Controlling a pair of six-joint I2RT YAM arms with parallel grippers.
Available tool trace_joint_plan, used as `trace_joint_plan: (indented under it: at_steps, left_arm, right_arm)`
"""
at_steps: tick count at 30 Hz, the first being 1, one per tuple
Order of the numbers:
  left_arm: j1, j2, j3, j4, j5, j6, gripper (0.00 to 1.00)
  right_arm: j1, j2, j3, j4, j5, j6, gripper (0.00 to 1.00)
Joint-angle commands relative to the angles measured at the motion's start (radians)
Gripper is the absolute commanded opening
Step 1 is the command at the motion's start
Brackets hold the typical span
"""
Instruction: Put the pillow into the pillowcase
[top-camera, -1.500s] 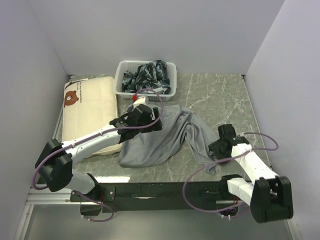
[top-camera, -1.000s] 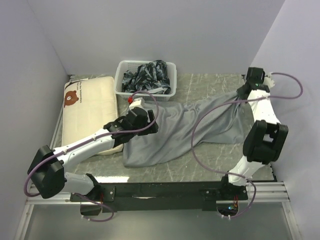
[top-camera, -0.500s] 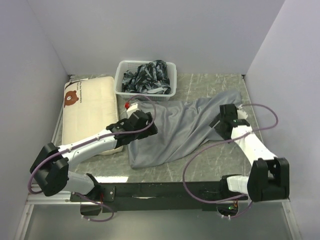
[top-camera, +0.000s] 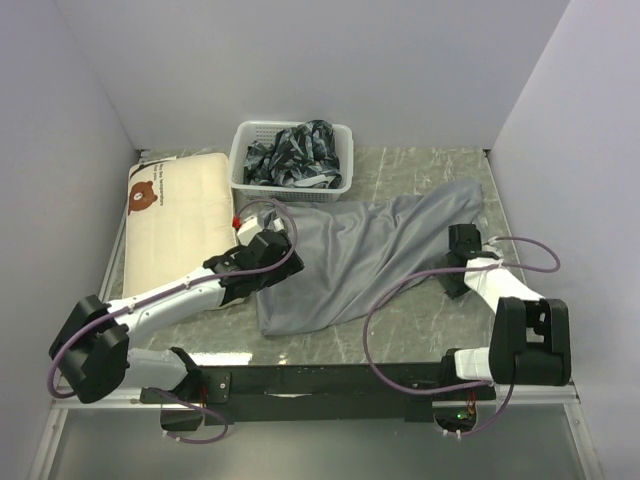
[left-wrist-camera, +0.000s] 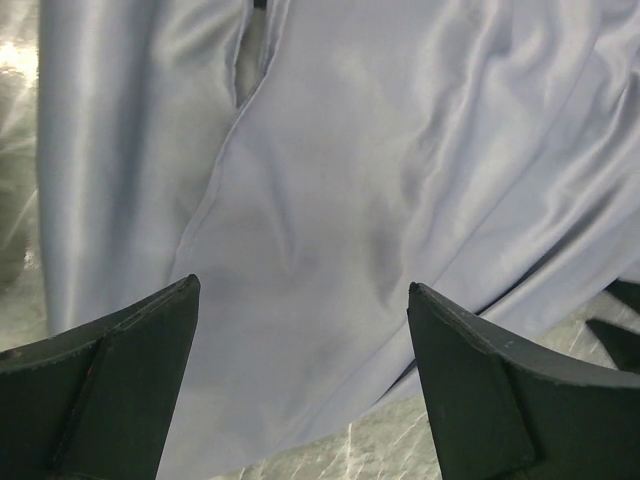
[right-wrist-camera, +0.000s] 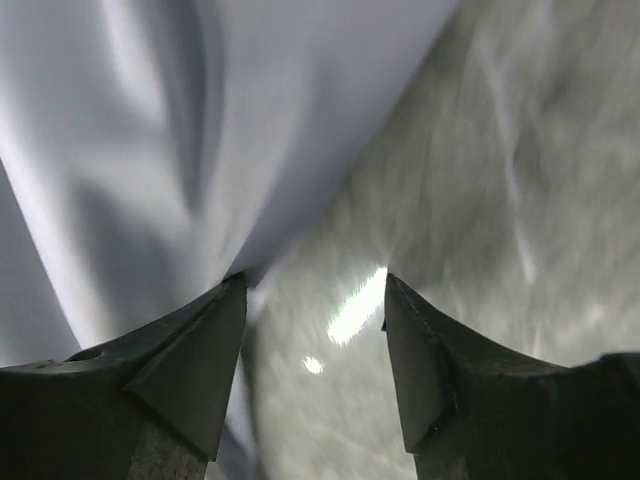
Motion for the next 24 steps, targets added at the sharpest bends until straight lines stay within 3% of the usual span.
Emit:
trace_joint_plan:
  at_steps: [1, 8, 15, 20, 24]
  left_arm:
    - [0.008, -0.057, -0.031, 0.000, -0.033, -0.026, 0.90]
    - [0.008, -0.073, -0.048, 0.020, -0.018, -0.016, 0.89]
    - [0.009, -0.078, -0.060, 0.036, -0.017, -0.012, 0.89]
    - [0.011, -0.060, -0.055, 0.036, -0.007, -0.016, 0.89]
    - [0.009, -0.066, -0.048, 0.024, -0.012, -0.013, 0.90]
  right_arm:
    - [-0.101, 0.073, 0.025, 0.084, -0.018, -0.005, 0.64]
    - [-0.105, -0.031, -0.032, 0.101, -0.075, -0.001, 0.64]
    - [-0.098, -0.237, -0.092, 0.107, -0.061, 0.001, 0.66]
    - [-0.101, -0.114, -0.025, 0.121, -0.069, -0.008, 0.66]
    - [-0.111, 0.073, 0.075, 0.081, -0.020, -0.015, 0.52]
